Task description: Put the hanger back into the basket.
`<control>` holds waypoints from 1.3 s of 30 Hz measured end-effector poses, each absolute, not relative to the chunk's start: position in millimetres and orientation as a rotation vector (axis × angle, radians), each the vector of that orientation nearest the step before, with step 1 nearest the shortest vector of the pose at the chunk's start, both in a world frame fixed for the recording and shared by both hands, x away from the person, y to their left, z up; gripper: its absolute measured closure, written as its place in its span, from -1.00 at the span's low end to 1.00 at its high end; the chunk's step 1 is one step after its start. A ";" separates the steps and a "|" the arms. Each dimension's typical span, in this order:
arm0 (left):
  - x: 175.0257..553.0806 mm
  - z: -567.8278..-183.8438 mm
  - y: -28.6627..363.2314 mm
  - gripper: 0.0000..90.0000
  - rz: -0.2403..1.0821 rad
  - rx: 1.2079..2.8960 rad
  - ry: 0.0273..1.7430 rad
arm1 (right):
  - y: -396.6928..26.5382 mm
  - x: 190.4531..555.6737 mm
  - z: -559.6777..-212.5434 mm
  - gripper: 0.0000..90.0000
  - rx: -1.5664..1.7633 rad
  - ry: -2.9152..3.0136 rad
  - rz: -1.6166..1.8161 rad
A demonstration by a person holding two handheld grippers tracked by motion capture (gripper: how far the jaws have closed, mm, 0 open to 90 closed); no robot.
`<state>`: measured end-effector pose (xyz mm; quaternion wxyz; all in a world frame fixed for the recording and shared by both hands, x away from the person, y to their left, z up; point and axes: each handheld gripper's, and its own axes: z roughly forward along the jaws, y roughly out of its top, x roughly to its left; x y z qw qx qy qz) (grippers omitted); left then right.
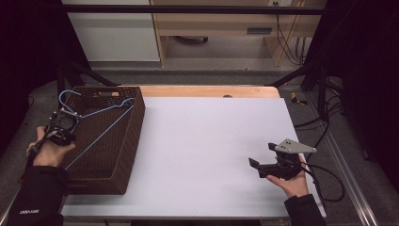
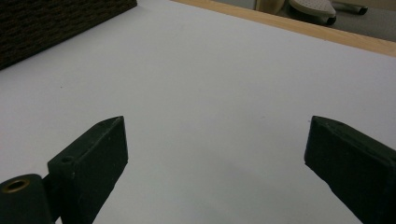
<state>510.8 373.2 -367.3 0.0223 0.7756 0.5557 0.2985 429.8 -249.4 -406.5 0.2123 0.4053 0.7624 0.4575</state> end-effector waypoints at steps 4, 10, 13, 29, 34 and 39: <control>510.1 -380.3 369.8 0.92 0.852 2.407 1.701 | -249.7 430.0 -406.5 -0.85 1.123 2.115 1.271; 500.2 -377.2 366.4 0.60 0.815 2.341 1.656 | -249.7 429.9 -406.6 -0.85 1.124 2.114 1.270; 486.5 -363.7 364.7 0.42 0.817 2.246 1.591 | -250.3 429.6 -406.1 -0.85 1.124 2.110 1.275; 413.5 -325.6 314.4 -0.51 0.735 1.743 1.056 | -253.0 427.4 -403.2 -0.87 1.108 2.073 1.327; 403.8 -333.7 283.5 -0.71 0.650 1.758 0.911 | -253.7 426.8 -402.6 -0.87 1.101 2.065 1.338; 402.7 -349.2 255.1 -0.79 0.602 1.810 0.845 | -254.4 425.7 -402.1 -0.87 1.097 2.054 1.353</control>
